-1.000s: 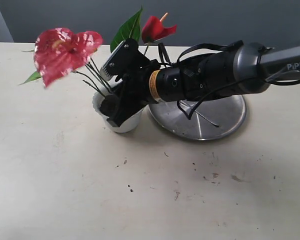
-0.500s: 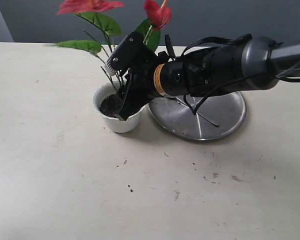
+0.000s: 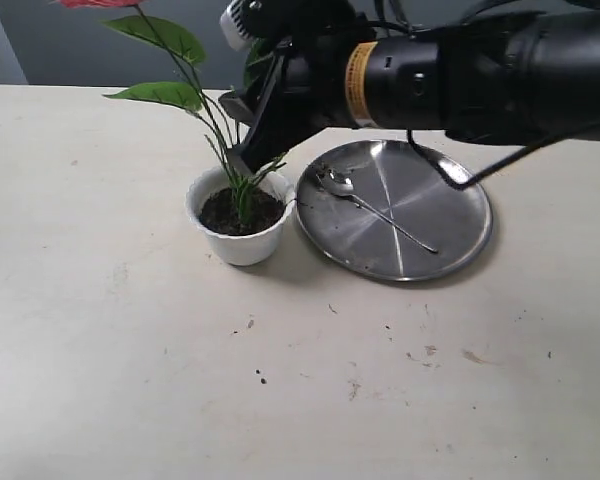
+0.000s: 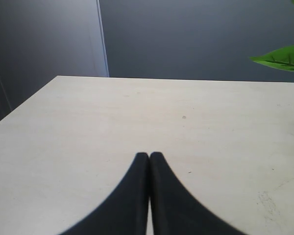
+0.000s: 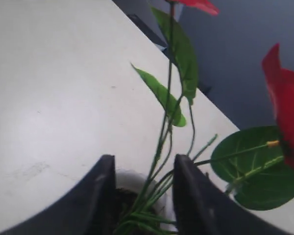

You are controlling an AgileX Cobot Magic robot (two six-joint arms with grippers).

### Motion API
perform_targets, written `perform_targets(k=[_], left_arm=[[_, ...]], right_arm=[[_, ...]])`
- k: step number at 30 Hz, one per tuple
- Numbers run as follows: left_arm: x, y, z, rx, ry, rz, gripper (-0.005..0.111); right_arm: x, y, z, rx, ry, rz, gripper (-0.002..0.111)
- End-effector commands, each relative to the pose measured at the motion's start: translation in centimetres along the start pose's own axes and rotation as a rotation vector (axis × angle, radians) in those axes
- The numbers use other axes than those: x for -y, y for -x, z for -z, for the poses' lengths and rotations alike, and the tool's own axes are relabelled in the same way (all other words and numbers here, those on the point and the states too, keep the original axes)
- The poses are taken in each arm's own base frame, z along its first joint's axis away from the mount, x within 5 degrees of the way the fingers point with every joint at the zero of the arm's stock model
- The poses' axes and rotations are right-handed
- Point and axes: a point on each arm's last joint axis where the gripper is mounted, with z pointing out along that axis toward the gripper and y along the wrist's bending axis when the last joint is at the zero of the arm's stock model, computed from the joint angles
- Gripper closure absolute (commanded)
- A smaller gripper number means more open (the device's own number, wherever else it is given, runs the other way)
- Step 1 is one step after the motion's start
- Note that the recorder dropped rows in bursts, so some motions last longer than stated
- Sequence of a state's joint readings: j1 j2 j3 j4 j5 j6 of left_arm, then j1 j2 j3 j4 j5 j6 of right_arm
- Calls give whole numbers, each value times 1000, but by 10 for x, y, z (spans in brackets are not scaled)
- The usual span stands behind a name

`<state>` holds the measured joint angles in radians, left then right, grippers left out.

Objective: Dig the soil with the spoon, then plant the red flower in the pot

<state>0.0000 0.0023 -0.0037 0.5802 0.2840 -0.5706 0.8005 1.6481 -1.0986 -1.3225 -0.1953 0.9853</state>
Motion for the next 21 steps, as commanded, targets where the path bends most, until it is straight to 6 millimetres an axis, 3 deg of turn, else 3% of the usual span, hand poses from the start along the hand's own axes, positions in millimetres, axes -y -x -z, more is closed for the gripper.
perform_targets(k=[1, 2, 3, 5, 8, 10, 17, 21], left_arm=[[0, -1, 0, -2, 2, 2, 106], [0, -1, 0, -2, 2, 2, 106], [0, -1, 0, -2, 2, 2, 106], [0, -1, 0, -2, 2, 2, 106], [0, -1, 0, -2, 2, 2, 106], [0, -1, 0, -2, 2, 2, 106], [0, -1, 0, -2, 2, 2, 106], [0, -1, 0, -2, 2, 2, 106]], right_arm=[[-24, -20, 46, 7, 89, -37, 109], [-28, -31, 60, -22, 69, -52, 108], [-29, -46, 86, -65, -25, -159, 108], [-30, -58, 126, -54, -145, -366, 108], [-33, -56, 171, 49, -219, -392, 108], [-34, -46, 191, 137, -228, -383, 108], [-34, -37, 219, 230, -277, -285, 108], [-30, -42, 243, 274, -367, -417, 108]])
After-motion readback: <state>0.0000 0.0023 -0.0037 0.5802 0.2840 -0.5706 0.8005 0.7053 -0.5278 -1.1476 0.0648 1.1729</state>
